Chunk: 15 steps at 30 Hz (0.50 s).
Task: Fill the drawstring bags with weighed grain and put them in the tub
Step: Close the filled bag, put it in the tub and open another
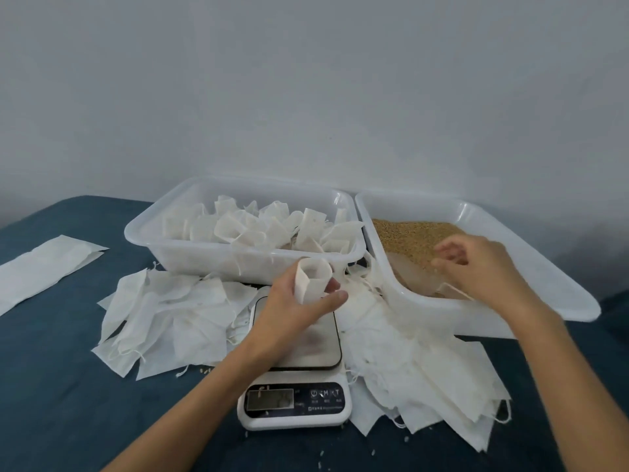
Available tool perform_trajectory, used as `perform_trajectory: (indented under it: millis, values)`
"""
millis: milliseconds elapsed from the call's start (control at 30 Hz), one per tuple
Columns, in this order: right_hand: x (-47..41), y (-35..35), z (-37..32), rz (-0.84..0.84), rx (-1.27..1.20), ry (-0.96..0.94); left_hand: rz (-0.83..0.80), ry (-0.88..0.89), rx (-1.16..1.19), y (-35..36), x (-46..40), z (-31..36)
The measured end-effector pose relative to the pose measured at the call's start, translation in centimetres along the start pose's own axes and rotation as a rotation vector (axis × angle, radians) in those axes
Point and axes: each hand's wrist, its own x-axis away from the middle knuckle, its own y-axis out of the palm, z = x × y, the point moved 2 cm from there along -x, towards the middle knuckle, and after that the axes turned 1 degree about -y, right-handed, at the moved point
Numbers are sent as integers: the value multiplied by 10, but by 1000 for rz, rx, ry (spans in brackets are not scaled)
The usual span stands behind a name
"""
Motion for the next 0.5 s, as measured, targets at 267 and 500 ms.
perform_trajectory:
  millis: [267, 500]
  values:
    - [-42, 25, 54, -483, 527, 140, 53, 9, -4, 0, 1, 7]
    - [-49, 27, 43, -455, 461, 99, 70, 33, -57, 1, 1, 8]
